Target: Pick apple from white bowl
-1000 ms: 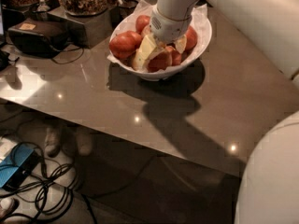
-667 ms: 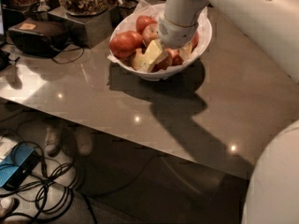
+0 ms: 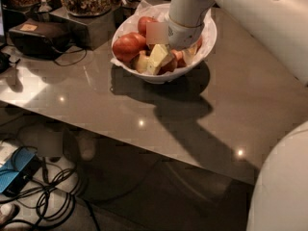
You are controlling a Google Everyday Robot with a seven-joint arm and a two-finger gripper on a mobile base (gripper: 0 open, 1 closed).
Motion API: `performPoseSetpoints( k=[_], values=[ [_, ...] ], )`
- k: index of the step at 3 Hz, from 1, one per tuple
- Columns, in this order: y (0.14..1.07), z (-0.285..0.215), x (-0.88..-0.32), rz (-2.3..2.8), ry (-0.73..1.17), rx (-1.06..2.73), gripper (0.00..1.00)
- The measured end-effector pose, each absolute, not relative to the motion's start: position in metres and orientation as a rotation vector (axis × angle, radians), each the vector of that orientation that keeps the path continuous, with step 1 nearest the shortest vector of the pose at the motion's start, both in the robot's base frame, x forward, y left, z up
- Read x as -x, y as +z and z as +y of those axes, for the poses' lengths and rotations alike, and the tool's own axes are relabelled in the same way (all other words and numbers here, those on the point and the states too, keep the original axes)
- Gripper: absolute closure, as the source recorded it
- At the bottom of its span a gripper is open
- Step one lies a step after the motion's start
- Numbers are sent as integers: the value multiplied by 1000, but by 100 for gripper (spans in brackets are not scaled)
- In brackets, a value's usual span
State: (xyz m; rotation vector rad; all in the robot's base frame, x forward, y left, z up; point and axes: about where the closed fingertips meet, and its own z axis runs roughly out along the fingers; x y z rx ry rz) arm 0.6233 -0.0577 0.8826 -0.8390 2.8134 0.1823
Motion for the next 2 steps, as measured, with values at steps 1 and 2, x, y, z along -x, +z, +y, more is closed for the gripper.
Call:
performPoseSetpoints(
  k=[1,2],
  values=[
    [883,-58,-623,2813,182,839,70],
    [883,-58,-623,2813,182,839,93]
  ],
)
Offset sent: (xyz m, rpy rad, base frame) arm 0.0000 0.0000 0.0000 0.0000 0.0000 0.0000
